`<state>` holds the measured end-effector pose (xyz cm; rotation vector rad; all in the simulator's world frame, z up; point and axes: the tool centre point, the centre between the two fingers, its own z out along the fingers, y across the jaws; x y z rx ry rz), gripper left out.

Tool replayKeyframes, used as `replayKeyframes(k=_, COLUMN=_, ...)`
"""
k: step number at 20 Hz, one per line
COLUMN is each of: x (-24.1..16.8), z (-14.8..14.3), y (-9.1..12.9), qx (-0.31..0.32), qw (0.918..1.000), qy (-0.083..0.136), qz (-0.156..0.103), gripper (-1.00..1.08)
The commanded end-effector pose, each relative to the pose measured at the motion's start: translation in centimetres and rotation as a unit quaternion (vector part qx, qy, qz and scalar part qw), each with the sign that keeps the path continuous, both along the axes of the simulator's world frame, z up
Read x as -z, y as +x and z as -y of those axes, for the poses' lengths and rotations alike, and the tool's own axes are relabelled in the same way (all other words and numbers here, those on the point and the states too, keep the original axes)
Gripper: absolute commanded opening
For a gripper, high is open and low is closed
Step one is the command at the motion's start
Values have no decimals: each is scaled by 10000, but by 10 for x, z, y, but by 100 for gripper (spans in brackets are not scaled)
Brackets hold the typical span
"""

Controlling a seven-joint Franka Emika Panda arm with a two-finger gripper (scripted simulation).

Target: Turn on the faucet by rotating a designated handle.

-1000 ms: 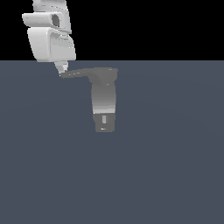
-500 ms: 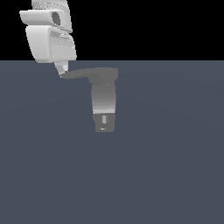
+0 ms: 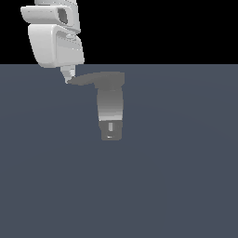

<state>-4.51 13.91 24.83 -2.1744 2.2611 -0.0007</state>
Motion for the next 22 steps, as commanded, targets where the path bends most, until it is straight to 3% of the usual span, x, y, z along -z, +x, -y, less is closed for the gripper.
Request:
replayKeyframes(k=1, x=0, z=11, y=-6, qx=48, qw=10000, qy=-13, qz=-10, gripper=-100)
replayKeyframes(k=18, x=0, z=42, y=-48, qx=36, qw=10000, qy=-14, qz=-17, gripper=-100)
replayKeyframes(k=22, x=0, z=46, y=-47, qx=8, qw=10000, qy=-9, qz=-11, gripper=-100)
